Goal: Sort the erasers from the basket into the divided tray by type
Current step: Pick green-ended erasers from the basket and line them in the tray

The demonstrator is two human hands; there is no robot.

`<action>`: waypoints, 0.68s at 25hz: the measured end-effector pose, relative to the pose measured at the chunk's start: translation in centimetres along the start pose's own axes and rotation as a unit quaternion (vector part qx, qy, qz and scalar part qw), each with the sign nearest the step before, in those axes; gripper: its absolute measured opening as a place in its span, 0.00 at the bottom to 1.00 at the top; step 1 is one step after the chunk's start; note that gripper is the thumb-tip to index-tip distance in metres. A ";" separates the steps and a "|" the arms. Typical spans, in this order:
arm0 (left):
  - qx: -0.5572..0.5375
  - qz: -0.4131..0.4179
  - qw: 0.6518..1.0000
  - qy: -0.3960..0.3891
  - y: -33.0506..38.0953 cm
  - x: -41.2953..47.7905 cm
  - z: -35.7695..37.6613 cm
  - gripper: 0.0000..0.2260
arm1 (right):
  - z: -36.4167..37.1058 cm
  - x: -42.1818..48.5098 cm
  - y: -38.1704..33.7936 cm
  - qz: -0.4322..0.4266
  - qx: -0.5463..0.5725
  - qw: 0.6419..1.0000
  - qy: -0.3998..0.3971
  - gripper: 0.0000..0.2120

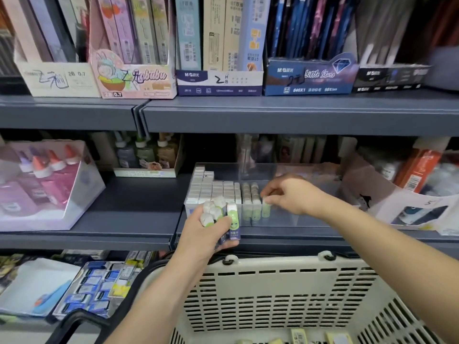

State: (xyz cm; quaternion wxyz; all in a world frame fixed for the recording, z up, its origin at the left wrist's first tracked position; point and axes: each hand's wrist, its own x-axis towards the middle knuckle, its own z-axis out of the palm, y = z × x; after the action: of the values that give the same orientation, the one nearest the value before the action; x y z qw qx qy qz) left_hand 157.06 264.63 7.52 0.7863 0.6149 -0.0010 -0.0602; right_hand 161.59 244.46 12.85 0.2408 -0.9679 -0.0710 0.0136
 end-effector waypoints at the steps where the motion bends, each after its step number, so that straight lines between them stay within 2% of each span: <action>1: 0.005 0.001 1.000 -0.003 0.0 0.0 0.1 0.08 | 0.2 0.0 0.0 -0.004 -0.017 1.000 -0.010 0.06; 9: 0.006 -0.003 1.000 -0.005 0.0 -0.1 0.3 0.08 | -0.2 -0.4 -0.2 0.002 -0.073 0.995 -0.062 0.13; 10: 0.006 -0.003 1.000 -0.006 0.0 -0.2 0.3 0.08 | -0.4 -0.5 -0.4 -0.002 -0.101 0.994 -0.040 0.14; 12: 0.008 -0.003 1.000 -0.009 0.1 -0.2 0.4 0.08 | -0.4 -1.3 -1.3 -0.034 -0.121 0.990 0.059 0.13; 13: 0.008 -0.002 1.000 -0.011 0.1 -0.3 0.4 0.08 | -0.3 -1.8 -2.0 -0.056 -0.081 0.990 0.099 0.11; 14: 0.010 0.000 1.000 -0.016 0.1 -0.3 0.4 0.08 | -0.1 -2.4 -2.8 -0.073 -0.016 0.992 0.103 0.09; 17: 0.020 0.006 0.999 -0.037 0.1 -0.4 0.6 0.08 | 1.2 -3.7 -4.7 -0.082 0.135 0.988 0.002 0.04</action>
State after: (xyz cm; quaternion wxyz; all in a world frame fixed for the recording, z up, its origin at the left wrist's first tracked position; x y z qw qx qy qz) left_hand 156.61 264.14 7.80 0.7739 0.6275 -0.0354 -0.0781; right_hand 157.26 248.64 13.96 0.3693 -0.9176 -0.1469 0.0019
